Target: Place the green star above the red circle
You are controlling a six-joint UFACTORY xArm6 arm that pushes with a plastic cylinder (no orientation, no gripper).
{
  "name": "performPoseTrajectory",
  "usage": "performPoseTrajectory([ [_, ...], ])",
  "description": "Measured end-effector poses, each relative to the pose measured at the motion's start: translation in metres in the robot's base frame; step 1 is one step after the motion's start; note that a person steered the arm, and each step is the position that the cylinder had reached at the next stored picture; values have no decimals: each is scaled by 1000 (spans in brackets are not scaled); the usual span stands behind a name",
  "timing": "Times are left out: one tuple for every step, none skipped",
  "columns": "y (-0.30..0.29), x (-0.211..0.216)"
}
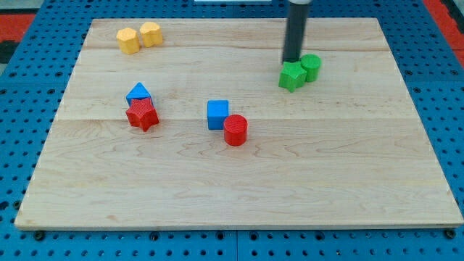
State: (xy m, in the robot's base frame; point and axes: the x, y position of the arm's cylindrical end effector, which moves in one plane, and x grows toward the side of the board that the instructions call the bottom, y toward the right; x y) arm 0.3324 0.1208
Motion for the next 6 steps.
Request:
performPoseTrajectory([
  [-6,44],
  [-37,76],
  [12,102],
  [-58,111],
  [-96,93],
  [-94,72],
])
